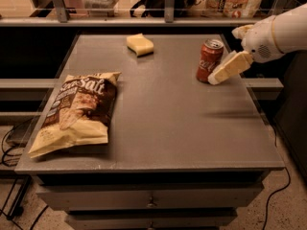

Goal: Knock coke can over

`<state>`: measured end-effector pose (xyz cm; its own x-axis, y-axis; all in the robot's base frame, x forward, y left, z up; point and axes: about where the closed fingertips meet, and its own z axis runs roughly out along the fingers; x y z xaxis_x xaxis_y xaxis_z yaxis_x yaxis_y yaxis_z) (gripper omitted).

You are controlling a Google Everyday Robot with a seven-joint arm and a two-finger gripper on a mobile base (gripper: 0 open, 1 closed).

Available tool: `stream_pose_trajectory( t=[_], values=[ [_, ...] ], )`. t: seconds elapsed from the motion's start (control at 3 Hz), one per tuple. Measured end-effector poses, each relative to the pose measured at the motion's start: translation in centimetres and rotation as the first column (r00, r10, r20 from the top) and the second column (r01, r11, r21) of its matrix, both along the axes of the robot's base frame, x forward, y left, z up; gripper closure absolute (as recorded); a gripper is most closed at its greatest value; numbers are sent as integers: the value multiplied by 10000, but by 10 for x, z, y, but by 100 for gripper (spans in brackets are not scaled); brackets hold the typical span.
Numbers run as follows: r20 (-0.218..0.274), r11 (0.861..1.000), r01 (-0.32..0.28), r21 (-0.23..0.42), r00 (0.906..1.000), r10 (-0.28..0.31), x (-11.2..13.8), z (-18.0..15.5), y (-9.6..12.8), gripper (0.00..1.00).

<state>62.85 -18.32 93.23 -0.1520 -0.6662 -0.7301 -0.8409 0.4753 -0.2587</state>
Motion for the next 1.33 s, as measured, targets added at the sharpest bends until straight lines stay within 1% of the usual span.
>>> stream_pose_trajectory(
  t=[0.33, 0.67, 1.0, 1.33],
  values=[
    [42, 9950, 28, 1000, 10000, -33, 23, -10, 13, 0],
    [-50, 9876, 44, 1572, 10000, -37, 42, -22, 23, 17],
    [-154, 9815, 8, 1917, 9999, 22, 53, -32, 32, 41],
    [-37, 9853, -120, 1702, 9999, 129, 57, -29, 42, 64]
  ],
)
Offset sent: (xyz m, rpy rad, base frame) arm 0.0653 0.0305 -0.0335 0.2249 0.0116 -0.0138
